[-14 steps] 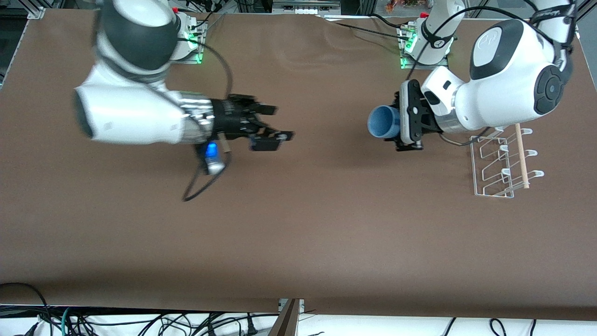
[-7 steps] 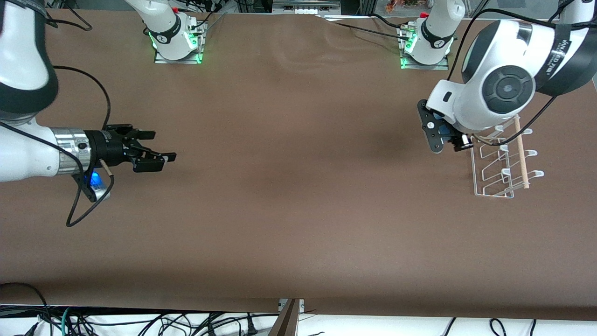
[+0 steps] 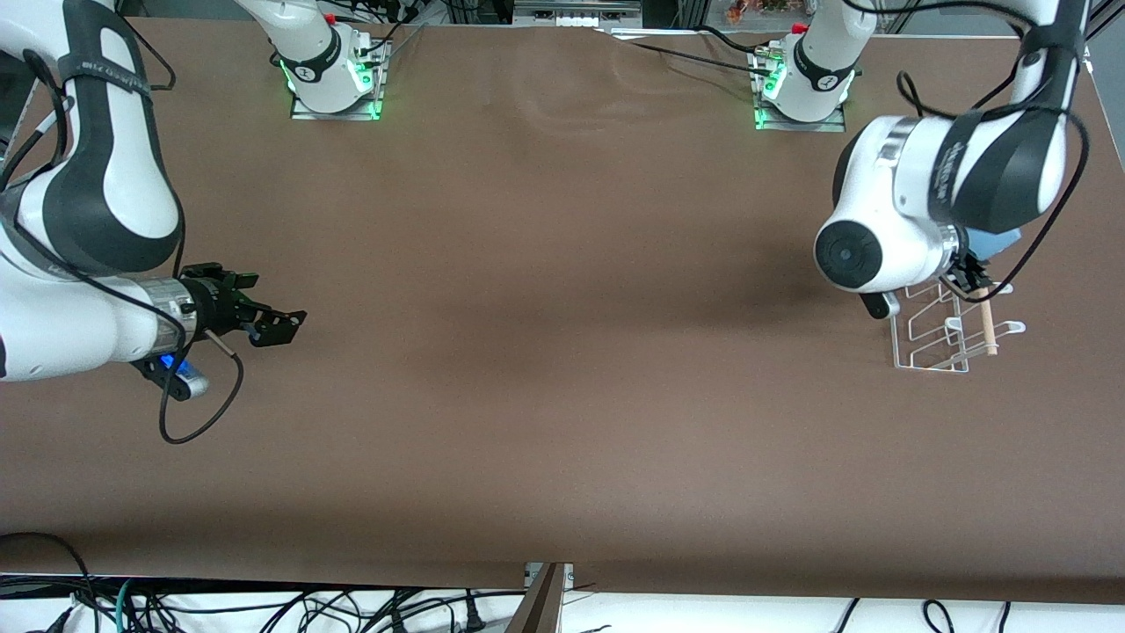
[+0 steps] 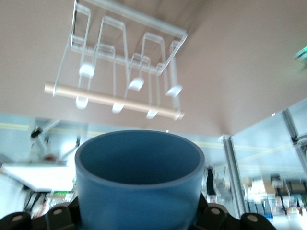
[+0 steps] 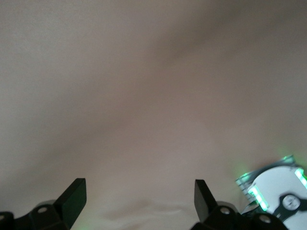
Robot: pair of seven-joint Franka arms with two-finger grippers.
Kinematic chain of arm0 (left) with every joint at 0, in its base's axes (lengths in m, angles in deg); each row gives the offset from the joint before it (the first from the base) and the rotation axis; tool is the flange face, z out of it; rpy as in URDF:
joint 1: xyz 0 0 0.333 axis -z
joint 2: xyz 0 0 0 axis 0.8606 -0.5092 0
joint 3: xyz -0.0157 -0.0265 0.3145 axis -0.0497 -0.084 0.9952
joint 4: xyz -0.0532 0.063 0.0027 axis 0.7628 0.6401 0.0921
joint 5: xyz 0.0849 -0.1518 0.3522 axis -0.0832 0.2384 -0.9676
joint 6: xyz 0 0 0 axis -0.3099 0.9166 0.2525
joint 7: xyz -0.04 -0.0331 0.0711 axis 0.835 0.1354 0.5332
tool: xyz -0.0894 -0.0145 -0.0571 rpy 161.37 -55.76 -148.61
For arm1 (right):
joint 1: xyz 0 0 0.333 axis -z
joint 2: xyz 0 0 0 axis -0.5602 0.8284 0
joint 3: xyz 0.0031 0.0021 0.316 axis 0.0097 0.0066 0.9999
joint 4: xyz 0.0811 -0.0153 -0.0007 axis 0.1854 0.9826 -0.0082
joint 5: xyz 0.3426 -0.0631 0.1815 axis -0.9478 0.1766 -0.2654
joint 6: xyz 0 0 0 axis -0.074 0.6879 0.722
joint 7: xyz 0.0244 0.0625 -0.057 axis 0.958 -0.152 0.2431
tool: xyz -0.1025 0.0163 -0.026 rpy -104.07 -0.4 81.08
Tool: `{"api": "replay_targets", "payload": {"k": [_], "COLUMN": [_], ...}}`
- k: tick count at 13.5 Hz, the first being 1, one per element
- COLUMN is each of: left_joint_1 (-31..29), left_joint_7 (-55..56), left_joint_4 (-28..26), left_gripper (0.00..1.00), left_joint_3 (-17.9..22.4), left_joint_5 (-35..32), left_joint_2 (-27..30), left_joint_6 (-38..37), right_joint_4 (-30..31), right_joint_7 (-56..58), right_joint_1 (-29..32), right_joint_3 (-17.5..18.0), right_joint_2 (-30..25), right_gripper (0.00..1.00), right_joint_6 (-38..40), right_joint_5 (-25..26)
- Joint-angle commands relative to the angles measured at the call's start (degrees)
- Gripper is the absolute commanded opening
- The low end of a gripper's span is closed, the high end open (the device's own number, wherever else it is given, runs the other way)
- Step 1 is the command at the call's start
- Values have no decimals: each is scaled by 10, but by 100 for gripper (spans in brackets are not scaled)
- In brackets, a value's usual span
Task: Transfer cup to left arm and place on rack
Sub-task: 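Move the cup with the left gripper above the wire rack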
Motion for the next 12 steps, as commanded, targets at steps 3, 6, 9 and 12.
{"api": "replay_targets", "payload": {"k": [3,6,9,12], "left_joint_1": [4,10,6,-1], "left_joint_7": [75,169,259,335], "left_joint_4": [-96,-202,-281,-328], "left_gripper": [0,0,1,2], "left_joint_3": [-4,-10,-10,-9], "left_joint_5": [-125,-197,-244,-279], "left_joint_2": [-22,-13,-13,-20], "left_joint_6": [-9,32,59,77], "right_joint_4": [20,43,142,302], "right_joint_7": [155,276,284,286], "right_joint_1": [19,20,20,21], "right_joint_3": [3,3,3,3], "right_joint_2": [-10,-11,-52,-136], "right_gripper": [99,99,99,99], "right_joint_6": [3,-21,-101,-235], "right_joint_5": [91,117,121,119]}}
